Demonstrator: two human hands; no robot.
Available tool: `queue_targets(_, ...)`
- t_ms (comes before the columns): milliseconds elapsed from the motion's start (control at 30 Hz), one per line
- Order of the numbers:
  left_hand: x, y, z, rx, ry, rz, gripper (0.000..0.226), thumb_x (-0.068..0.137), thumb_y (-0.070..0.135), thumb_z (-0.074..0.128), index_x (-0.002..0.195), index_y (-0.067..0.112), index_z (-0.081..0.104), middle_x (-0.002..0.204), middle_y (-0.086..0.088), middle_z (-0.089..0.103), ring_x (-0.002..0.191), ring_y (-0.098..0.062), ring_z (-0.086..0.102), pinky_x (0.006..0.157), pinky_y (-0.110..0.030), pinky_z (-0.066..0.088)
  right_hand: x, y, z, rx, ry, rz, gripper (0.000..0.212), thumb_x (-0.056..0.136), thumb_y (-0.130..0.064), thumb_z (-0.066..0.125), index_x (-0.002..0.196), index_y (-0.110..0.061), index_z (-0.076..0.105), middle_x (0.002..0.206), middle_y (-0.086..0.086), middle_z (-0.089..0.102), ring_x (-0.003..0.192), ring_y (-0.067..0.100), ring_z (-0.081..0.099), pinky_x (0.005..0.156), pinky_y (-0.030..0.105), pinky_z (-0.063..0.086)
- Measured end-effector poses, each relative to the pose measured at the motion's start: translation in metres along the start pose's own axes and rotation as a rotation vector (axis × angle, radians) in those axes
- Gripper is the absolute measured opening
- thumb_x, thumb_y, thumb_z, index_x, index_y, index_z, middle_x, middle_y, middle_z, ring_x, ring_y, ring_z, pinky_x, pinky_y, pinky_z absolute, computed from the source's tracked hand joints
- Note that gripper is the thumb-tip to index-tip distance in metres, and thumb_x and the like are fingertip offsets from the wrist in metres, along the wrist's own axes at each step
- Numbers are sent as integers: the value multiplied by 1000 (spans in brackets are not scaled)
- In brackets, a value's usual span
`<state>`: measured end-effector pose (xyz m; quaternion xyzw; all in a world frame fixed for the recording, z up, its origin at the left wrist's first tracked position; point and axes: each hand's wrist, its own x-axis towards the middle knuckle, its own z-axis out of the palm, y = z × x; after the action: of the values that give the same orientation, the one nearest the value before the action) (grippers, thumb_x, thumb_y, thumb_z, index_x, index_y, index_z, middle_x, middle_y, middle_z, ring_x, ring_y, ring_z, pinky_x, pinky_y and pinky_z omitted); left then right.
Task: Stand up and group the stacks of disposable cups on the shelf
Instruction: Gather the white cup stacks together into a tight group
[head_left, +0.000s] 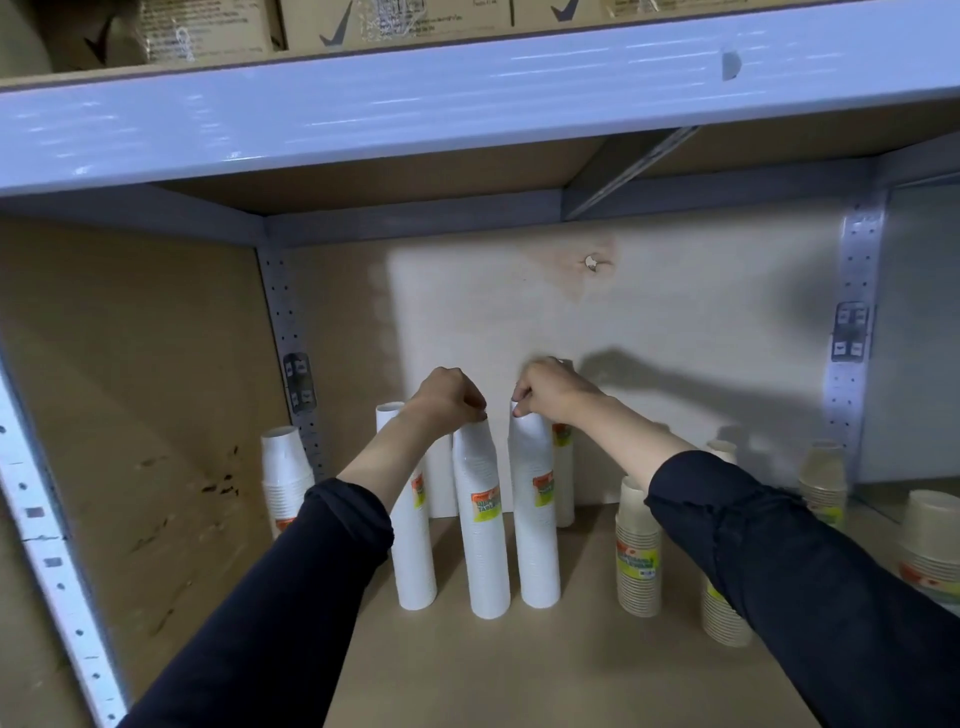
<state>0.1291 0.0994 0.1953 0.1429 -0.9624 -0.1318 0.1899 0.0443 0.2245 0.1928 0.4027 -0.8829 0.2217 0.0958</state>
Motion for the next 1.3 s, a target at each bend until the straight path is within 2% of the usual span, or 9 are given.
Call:
queue_targets(167, -3, -9, -3, -57, -14, 95, 26, 84, 4, 63, 108, 5, 70, 112, -14, 70, 107, -23, 62, 55, 4, 37, 0, -3, 0, -24, 23, 68, 27, 83, -15, 67, 103, 3, 67, 120, 16, 62, 109, 31, 59, 90, 33, 49)
queue_targets(400, -2, -19, 1, -160, -22, 114, 24, 83, 1, 63, 106, 4, 71, 111, -14, 71, 104, -21, 63, 59, 12, 34, 1, -6, 4, -42, 44, 97, 29, 84, -17, 66, 104, 3, 62, 115, 18, 59, 105, 32, 56, 85, 34, 49)
queue_targets(533, -2, -21, 1, -175, -25, 121, 24, 82, 2, 64, 105, 3, 71, 110, -14, 70, 93, -14, 60, 57, 11, 35, 1, -6, 5, -44, 61, 105, 14, 83, -15, 65, 82, -5, 55, 93, 14, 51, 86, 24, 46, 72, 28, 42)
queue_targets(633, -2, -22, 1, -179, -12, 130, 22, 83, 5, 65, 104, 3, 71, 110, -13, 70, 89, -13, 58, 56, 11, 36, 1, -4, 6, -24, 77, 95, 18, 83, -14, 63, 89, 3, 63, 100, 18, 61, 91, 27, 52, 78, 30, 48)
queue_targets(733, -3, -24, -1, -186, 14, 137, 20, 86, 12, 64, 103, 4, 72, 109, -12, 71, 88, -10, 56, 59, -1, 40, 0, -2, 6, -4, 95, 81, 26, 83, -12, 62, 99, 8, 66, 112, 19, 65, 104, 31, 57, 89, 35, 51)
queue_targets(800, -3, -27, -4, -158, 42, 124, 22, 88, 16, 62, 102, 4, 72, 110, -11, 72, 90, -11, 58, 72, -13, 42, 0, 0, 5, 10, 98, 67, 28, 83, -14, 63, 99, 8, 67, 113, 18, 66, 108, 31, 58, 92, 37, 50)
queue_targets(933, -2, -40, -9, -89, 136, -16, 22, 88, 15, 60, 104, 6, 72, 112, -11, 71, 105, -23, 64, 93, -29, 49, 2, 5, 3, 53, 92, 72, 26, 83, -19, 63, 77, 6, 63, 95, 19, 66, 91, 29, 60, 75, 30, 47)
queue_targets(1067, 0, -57, -11, -29, 197, -150, 23, 87, 13, 61, 108, 8, 70, 116, -11, 68, 108, -28, 62, 95, -32, 48, 7, 14, -7, 76, 143, 92, 35, 86, -23, 58, 90, 11, 67, 101, 24, 68, 97, 35, 61, 81, 37, 50)
queue_targets(1300, 5, -71, -14, 43, 190, -190, 27, 86, 13, 62, 111, 5, 67, 116, -15, 67, 104, -32, 62, 89, -34, 51, 25, 44, -23, 59, 208, 157, 28, 81, -7, 52, 97, 14, 64, 113, 28, 64, 107, 38, 59, 87, 42, 52)
